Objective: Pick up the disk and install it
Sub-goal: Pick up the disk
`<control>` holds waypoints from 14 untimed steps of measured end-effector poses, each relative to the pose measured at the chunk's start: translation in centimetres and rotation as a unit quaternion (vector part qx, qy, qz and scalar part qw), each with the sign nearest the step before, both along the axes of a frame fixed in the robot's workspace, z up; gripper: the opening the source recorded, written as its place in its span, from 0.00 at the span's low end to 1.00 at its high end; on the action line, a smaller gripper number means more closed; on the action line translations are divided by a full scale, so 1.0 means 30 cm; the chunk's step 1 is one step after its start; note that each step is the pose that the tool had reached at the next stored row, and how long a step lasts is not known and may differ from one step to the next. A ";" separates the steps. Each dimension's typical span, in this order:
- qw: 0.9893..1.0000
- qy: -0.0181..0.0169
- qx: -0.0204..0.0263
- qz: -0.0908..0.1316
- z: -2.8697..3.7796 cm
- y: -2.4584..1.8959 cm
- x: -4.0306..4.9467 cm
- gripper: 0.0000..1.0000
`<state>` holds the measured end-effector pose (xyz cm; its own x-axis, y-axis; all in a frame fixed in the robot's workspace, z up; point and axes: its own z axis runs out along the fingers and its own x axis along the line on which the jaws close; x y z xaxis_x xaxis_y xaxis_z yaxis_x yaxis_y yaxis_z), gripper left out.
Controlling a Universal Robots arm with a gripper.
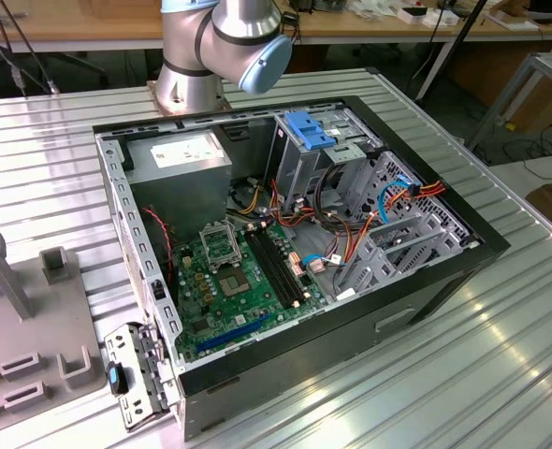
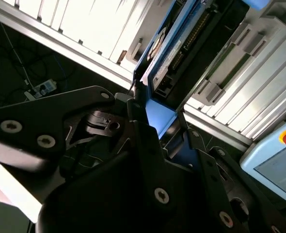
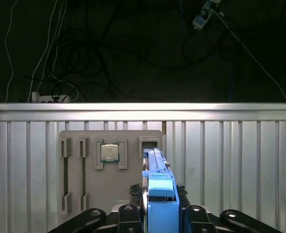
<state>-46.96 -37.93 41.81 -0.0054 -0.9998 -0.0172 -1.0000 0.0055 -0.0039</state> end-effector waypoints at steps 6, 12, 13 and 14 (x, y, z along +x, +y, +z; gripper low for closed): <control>1.000 0.001 0.000 0.000 0.045 0.000 0.000 0.37; 1.000 0.003 0.000 0.000 0.099 0.000 0.000 0.37; 1.000 0.004 0.000 0.000 0.110 0.000 0.000 0.37; 1.000 0.004 0.000 0.000 0.118 0.000 0.000 0.37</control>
<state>-46.95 -37.93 45.34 -0.0055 -0.9998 -0.0172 -1.0000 0.0055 0.0037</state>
